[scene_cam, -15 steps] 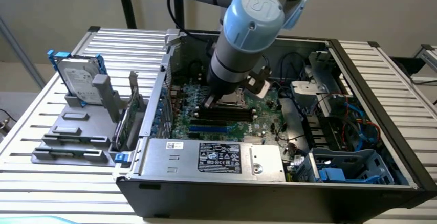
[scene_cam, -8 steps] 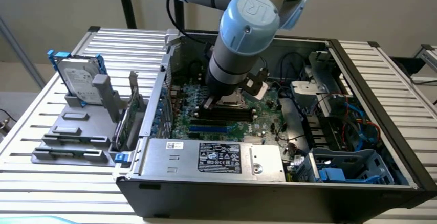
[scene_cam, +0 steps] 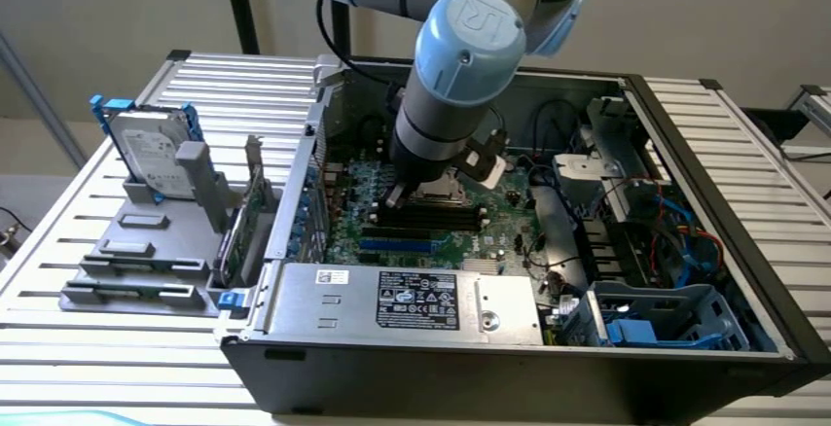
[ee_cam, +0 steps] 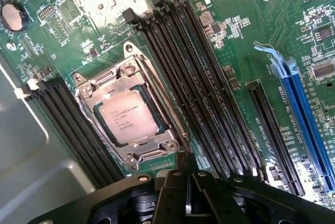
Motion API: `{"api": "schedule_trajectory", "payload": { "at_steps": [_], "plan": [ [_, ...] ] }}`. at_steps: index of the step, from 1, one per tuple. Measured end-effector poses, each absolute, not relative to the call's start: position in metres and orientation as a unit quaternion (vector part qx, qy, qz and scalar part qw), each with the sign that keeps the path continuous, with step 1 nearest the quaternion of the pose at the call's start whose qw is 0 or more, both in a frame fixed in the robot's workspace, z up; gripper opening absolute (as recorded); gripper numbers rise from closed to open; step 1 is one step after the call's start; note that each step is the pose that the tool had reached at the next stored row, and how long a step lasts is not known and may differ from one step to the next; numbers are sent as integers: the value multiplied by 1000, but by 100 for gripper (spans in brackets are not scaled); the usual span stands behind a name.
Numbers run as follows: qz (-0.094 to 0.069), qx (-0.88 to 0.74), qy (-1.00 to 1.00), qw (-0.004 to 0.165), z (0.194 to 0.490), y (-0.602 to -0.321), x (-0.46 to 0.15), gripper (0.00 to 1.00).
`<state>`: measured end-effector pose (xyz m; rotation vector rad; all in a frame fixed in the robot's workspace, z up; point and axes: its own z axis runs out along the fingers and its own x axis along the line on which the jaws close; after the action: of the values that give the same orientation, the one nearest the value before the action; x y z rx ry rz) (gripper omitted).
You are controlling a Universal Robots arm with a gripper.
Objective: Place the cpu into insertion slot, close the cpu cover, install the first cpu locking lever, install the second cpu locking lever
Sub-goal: 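Install the second cpu locking lever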
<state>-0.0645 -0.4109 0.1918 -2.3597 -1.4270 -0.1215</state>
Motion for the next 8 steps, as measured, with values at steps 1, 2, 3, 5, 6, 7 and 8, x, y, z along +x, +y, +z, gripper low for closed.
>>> {"api": "schedule_trajectory", "payload": {
  "at_steps": [1,2,3,5,6,7,8],
  "plan": [
    [-43,-839,-508,189,191,-411,-65,11],
    [-43,-840,-508,188,191,-411,-65,11],
    [-43,-840,-508,188,190,-410,-65,11],
    [-42,-840,-508,186,190,-409,-65,11],
    [-41,-840,-508,185,190,-409,-65,11],
    [-40,-841,-508,183,190,-409,-65,11],
    [-39,-841,-508,181,190,-409,-65,11]
  ]
}}
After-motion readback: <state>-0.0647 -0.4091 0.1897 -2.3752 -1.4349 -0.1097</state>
